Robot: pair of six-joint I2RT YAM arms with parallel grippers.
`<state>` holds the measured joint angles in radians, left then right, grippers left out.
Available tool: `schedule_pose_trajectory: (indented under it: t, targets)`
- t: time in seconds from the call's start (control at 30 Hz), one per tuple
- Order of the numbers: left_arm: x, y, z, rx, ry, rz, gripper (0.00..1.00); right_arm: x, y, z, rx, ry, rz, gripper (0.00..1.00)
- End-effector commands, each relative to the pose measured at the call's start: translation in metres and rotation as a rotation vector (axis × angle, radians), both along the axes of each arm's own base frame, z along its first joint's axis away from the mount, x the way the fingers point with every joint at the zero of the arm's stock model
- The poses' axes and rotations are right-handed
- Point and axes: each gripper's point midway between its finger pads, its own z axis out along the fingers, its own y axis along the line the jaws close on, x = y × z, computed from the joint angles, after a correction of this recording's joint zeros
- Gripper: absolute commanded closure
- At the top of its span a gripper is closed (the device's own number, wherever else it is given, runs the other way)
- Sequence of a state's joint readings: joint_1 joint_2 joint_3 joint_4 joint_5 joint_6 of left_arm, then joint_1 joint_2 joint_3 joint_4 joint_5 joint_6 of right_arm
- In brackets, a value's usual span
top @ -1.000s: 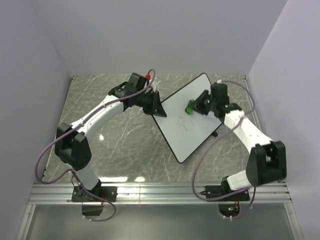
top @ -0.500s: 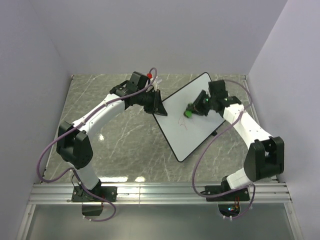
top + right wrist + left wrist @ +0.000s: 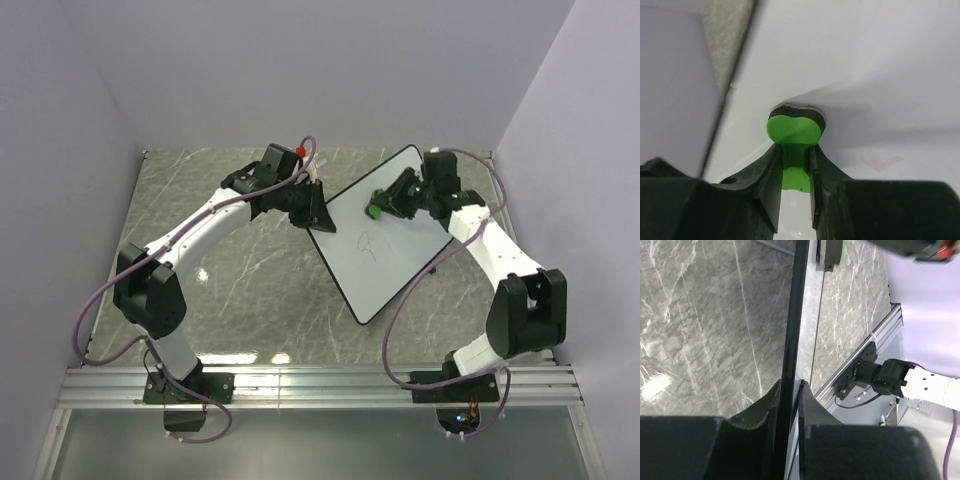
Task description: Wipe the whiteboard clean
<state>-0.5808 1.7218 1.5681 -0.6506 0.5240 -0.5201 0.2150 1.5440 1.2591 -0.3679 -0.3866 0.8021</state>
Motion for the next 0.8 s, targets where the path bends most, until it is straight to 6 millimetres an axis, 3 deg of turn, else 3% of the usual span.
schedule_pose_trajectory:
  t: [0.0,0.2,0.3,0.4,0.53,0.57,0.63,0.67,0.73,0.77]
  targets:
    - [0.004,0.029,-0.056,0.279,-0.041,0.031,1.0,-0.034,-0.029,-0.063,-0.108,0.144,-0.037,1.0]
    - [0.003,0.027,-0.056,0.272,-0.036,0.029,1.0,-0.088,-0.065,-0.106,-0.209,0.253,-0.086,1.0]
    - [0.003,0.027,-0.058,0.27,-0.037,0.027,1.0,-0.112,-0.073,-0.118,-0.24,0.286,-0.092,1.0]
    - [0.003,0.026,-0.06,0.267,-0.034,0.024,1.0,-0.123,-0.073,-0.126,-0.234,0.302,-0.092,1.0]
    - [0.003,0.026,-0.06,0.265,-0.035,0.022,1.0,-0.106,-0.067,-0.11,-0.202,0.264,-0.098,1.0]
    - [0.003,0.026,-0.06,0.264,-0.033,0.018,1.0,-0.092,-0.064,-0.094,-0.184,0.227,-0.106,1.0]
    - [0.002,0.026,-0.059,0.266,-0.034,0.016,1.0,-0.075,-0.059,-0.081,-0.161,0.205,-0.107,1.0]
    - [0.002,0.026,-0.06,0.266,-0.034,0.013,1.0,-0.058,-0.055,-0.058,-0.142,0.154,-0.113,1.0]
    - [0.002,0.026,-0.059,0.264,-0.036,0.009,1.0,-0.039,-0.051,-0.044,-0.129,0.128,-0.109,1.0]
    - [0.002,0.026,-0.06,0.268,-0.035,0.01,1.0,-0.022,-0.048,-0.018,-0.115,0.073,-0.11,1.0]
